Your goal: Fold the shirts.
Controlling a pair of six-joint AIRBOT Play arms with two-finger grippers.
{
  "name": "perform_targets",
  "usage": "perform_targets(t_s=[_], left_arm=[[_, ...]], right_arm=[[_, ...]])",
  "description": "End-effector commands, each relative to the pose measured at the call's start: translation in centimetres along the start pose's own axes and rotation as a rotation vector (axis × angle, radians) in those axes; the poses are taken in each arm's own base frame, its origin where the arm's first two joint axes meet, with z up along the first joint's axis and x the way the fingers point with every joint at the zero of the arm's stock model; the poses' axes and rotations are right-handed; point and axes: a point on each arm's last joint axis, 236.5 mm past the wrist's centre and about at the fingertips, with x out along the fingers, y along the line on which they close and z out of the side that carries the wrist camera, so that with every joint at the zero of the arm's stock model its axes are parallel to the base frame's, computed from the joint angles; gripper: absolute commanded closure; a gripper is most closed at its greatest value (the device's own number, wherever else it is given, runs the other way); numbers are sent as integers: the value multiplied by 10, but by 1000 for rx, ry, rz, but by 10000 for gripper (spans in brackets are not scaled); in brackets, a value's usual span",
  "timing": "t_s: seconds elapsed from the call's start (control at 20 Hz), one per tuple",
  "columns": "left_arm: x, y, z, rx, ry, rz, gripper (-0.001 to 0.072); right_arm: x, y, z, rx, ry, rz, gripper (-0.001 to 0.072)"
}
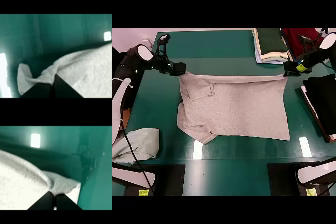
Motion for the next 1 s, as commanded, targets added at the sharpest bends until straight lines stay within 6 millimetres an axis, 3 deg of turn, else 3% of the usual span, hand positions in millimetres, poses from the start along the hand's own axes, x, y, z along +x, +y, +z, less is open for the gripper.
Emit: perform_targets(t_s=[0.0,0.2,0.4,0.6,0.65,0.7,0.75,0.85,0.95], left_arm=[[5,15,-19,-24,79,-16,683],[9,11,-72,18,265,-56,684],[26,15,-104,-31,317,-68,684],[27,13,-122,-48,370,-81,677],[25,13,-122,-51,373,-82,420],[22,14,-121,-76,370,-74,152],[16,14,-119,-91,365,-72,168],[-10,13,-113,-80,354,-64,169],[-38,20,-125,-45,380,1,170]], right_arm=[[0,-7,5,-61,9,-7,699],[9,-13,-30,-51,72,-20,699],[32,-20,-67,-26,127,-31,699],[45,-21,-90,-7,151,-26,697],[44,-21,-92,-3,148,-27,667],[42,-21,-90,-3,142,-28,435],[36,-23,-88,3,136,-29,280],[17,-17,-87,14,113,-5,280],[-3,-8,-92,37,75,37,280]])
